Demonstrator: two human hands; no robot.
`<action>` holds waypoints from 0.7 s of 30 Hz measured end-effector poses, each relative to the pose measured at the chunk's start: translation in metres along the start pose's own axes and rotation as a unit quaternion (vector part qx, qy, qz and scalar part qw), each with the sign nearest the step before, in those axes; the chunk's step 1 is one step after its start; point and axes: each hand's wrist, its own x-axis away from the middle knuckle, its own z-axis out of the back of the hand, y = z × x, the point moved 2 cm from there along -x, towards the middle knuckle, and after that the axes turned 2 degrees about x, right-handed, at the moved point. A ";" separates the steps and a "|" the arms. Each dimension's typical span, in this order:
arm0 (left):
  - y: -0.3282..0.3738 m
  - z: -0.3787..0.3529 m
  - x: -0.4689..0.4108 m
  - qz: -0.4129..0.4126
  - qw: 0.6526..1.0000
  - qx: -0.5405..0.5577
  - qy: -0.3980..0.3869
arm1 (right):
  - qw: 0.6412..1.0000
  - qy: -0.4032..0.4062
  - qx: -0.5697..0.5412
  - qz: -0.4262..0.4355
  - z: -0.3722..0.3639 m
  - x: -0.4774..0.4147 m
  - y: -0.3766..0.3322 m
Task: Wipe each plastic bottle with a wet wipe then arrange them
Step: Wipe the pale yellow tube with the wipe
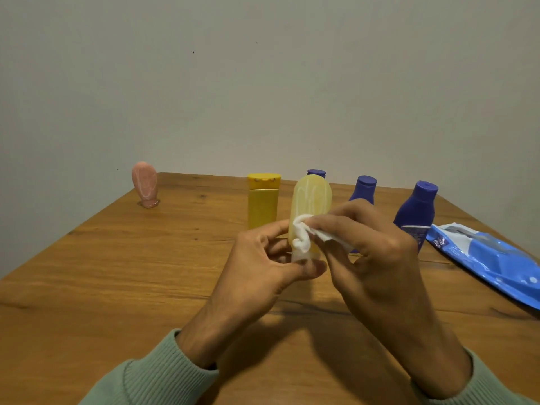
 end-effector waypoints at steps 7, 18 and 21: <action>-0.002 -0.005 0.004 -0.024 0.994 -0.100 0.024 | 0.999 -0.040 0.011 0.021 0.002 -0.002 0.001; -0.007 -0.012 0.008 -0.007 0.987 -0.149 0.051 | 0.995 -0.093 0.040 0.026 -0.004 0.000 0.000; -0.009 -0.016 0.011 0.016 0.989 -0.144 0.042 | 0.997 -0.027 0.065 0.014 0.001 -0.002 0.005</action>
